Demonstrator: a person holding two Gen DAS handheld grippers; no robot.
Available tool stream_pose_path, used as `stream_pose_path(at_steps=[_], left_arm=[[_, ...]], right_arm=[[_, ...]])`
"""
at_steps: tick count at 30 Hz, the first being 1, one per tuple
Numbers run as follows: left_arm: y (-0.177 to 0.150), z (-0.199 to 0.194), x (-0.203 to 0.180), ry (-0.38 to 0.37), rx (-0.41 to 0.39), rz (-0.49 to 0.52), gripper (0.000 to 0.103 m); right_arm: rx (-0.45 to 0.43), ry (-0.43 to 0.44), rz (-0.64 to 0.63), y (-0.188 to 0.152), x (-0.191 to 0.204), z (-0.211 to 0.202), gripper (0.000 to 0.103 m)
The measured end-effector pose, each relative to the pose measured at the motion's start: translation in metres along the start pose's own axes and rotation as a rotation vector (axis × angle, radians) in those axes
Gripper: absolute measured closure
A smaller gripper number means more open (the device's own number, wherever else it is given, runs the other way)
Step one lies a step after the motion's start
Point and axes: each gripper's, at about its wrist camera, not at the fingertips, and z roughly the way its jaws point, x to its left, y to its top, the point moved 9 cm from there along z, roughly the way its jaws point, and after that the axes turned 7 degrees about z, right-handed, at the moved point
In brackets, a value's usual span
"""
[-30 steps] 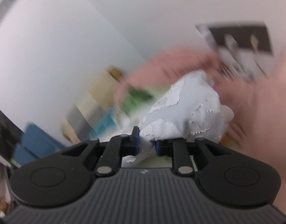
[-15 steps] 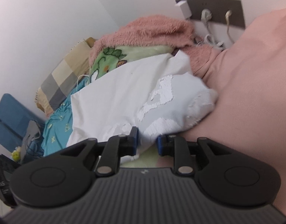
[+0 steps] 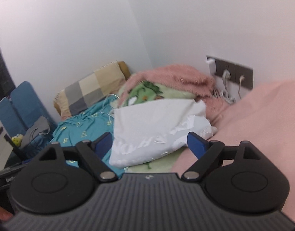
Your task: Fold clothes
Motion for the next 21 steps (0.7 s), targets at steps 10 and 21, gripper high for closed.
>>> stream_pose_path(at_steps=[10, 21], left_arm=[[-0.026, -0.087, -0.001, 0.059, -0.101, 0.036, 0.000], [-0.059, -0.110, -0.004, 0.097, -0.164, 0.119, 0.000]], right_arm=[[-0.125, 0.038, -0.111, -0.033, 0.033, -0.056, 0.016], [-0.207, 0.011, -0.201, -0.075, 0.057, -0.056, 0.016]])
